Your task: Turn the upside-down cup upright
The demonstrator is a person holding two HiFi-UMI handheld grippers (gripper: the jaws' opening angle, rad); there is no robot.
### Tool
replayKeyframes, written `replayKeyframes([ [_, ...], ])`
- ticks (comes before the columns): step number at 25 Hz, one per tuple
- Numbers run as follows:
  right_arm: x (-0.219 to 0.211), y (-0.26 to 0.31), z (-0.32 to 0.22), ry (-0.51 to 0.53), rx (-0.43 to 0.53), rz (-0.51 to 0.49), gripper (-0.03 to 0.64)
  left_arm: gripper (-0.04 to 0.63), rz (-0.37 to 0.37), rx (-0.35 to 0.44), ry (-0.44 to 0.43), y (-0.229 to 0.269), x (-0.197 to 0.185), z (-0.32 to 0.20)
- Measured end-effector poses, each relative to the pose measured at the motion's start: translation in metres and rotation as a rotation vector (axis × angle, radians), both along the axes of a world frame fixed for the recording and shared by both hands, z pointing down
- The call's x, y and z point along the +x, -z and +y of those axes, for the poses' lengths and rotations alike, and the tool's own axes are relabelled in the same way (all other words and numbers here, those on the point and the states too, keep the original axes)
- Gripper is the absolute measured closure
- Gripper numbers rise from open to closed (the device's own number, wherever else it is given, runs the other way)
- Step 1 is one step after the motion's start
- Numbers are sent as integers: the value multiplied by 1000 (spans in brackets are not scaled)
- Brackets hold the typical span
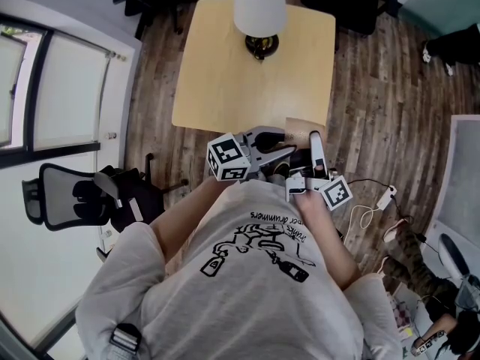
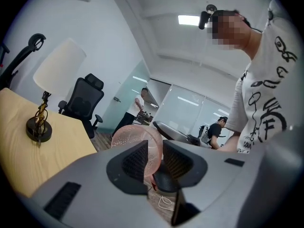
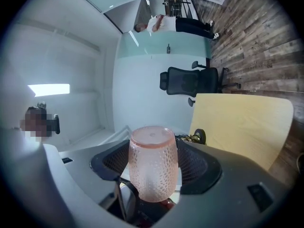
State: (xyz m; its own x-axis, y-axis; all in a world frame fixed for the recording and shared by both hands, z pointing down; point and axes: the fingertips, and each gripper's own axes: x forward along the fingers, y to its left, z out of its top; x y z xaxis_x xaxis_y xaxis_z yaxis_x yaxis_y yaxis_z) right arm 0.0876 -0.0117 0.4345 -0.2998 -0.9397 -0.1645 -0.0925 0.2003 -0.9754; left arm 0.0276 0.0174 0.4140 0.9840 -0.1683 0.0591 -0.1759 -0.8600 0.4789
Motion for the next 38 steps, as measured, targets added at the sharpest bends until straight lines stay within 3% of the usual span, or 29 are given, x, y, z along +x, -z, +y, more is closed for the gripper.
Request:
replayKeyframes([
  [6,2,-1,4,-10,25,-27,296,554,16,-28,-44,3,5,8],
  [13,1,5,5,-8,59,-42,295,575,49,-55,-89,7,8,16],
  [25,-3,17,17,26,106,105,285,576,37,-26,-125,13,0,19],
  [30,6,23,20,27,118,267,285,576,32,-17,-124,13,-7,17],
  [38,-1,35,25,109,198,729,285,577,6,7,-129,11,-16,12],
])
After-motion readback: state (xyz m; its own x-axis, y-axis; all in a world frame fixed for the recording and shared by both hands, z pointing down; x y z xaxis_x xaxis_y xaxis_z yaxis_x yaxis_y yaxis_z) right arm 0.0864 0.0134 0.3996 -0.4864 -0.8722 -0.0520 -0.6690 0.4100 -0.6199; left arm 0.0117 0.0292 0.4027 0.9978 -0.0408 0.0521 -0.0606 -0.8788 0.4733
